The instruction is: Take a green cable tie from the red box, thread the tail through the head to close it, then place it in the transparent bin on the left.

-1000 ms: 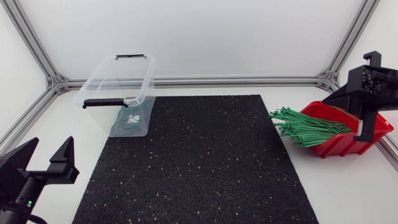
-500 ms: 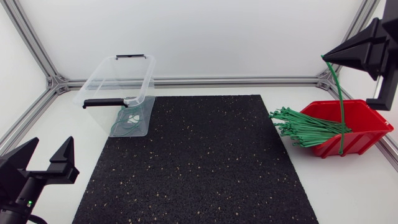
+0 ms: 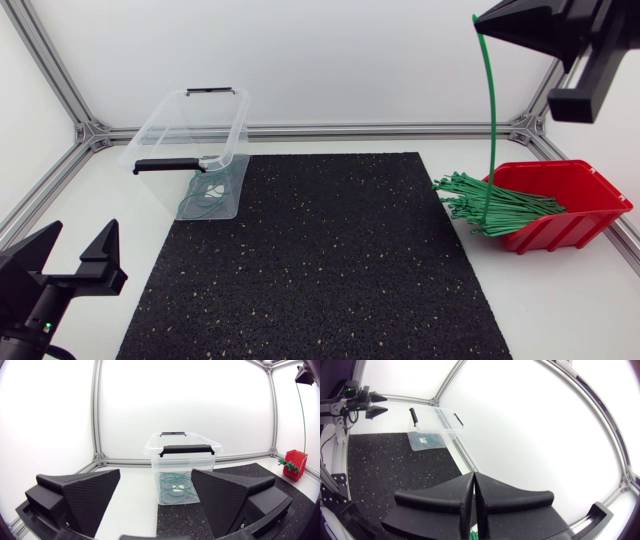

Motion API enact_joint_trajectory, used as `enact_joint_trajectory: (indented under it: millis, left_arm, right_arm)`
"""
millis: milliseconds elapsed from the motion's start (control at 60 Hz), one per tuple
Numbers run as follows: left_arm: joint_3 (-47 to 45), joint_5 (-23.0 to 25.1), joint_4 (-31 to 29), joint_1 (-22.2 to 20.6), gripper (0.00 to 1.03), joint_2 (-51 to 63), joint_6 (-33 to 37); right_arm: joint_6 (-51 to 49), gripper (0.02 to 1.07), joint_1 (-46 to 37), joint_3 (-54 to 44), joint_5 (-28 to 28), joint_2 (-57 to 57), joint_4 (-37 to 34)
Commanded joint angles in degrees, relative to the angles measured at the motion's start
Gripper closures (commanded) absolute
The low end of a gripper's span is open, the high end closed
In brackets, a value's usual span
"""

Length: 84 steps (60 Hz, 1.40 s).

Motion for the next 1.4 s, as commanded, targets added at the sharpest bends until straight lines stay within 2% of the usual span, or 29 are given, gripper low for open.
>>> enact_joint_trajectory:
  millis: [0,183,533,867,1117,1383]
  left_arm:
    - [-2.3,-0.1,-0.8,-0.3,0.04,-0.2,-0.9]
    - [-2.3,0.0,-0.8,-0.3,0.04,-0.2,-0.9]
    - [-2.3,0.0,-0.8,-0.4,0.04,-0.1,-0.9]
    - [-2.3,0.1,-0.8,-0.6,0.04,-0.1,-0.9]
    - [-2.3,0.1,-0.9,-0.8,0.04,-0.1,-0.9]
    - [-2.2,0.3,-1.2,-0.7,0.04,-0.1,-0.9]
  right_arm:
    - [5.6,1.01,3.9,-2.2,1.7,2.2,2.0]
    - [12.6,1.01,11.8,-4.2,7.5,5.2,8.3]
    - [26.0,1.01,18.2,-5.9,7.6,11.2,17.5]
    - [39.7,1.01,18.0,-5.9,1.8,19.3,22.0]
    - [42.4,1.01,18.7,-6.5,-0.2,21.6,28.1]
    - [51.2,1.01,15.1,-2.6,-15.0,29.5,27.7]
